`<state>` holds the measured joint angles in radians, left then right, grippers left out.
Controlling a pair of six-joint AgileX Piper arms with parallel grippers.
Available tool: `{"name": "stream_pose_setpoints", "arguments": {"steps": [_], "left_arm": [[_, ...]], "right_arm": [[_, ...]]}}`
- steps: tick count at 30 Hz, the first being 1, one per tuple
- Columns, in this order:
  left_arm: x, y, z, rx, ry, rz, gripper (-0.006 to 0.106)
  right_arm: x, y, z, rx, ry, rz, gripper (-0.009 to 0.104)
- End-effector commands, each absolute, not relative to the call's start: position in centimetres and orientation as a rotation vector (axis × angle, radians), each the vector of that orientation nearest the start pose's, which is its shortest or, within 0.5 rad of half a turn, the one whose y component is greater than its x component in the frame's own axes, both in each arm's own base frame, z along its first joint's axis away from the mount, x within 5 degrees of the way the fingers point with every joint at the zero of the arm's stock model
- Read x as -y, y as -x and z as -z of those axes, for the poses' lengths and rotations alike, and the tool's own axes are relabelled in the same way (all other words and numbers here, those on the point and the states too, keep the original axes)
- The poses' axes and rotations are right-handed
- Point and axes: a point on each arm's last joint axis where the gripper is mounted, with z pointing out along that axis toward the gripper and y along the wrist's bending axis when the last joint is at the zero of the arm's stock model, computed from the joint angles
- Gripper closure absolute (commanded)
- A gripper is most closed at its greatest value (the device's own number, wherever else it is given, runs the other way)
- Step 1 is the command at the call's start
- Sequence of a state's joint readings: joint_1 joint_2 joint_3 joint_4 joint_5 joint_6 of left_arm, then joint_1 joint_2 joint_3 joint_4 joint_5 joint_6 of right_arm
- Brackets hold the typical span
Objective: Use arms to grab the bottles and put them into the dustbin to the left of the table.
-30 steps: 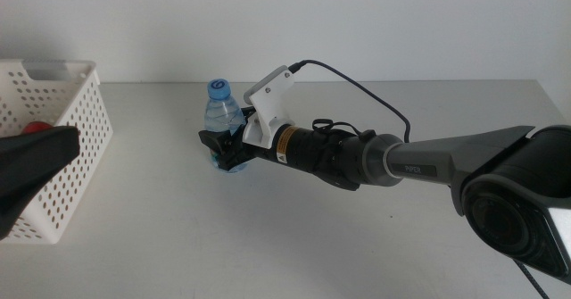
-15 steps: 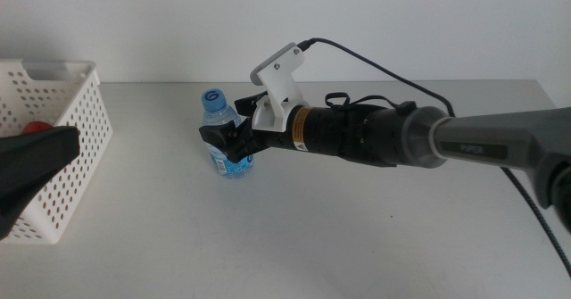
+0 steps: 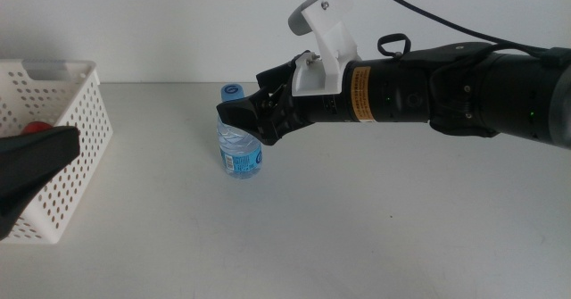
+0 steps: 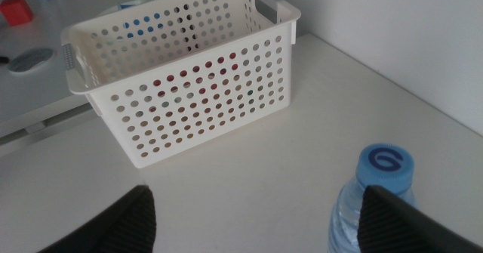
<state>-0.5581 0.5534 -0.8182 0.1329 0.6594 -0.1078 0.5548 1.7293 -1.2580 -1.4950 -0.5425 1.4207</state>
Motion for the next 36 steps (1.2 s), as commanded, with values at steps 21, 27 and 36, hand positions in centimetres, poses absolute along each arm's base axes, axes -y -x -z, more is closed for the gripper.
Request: {"name": "stream_pose_setpoints", "arguments": {"steps": [21,27,36], "left_arm": [[4.5,-8.5,-39.7,-1.740,-0.441,0.333,0.010],[4.5,-8.5,-39.7,-1.740,-0.441,0.333,0.010],[4.5,-8.5,-39.7,-1.740,-0.441,0.333,0.010]], "right_arm": [[-12.4,-20.9,-36.2,-1.799,0.432,-0.385,0.025],[-10.6,-16.8,-38.5,-1.732,0.572,-0.360,0.026],[-9.4,-14.4,-39.7,-1.701,0.582,-0.399,0.027]]}}
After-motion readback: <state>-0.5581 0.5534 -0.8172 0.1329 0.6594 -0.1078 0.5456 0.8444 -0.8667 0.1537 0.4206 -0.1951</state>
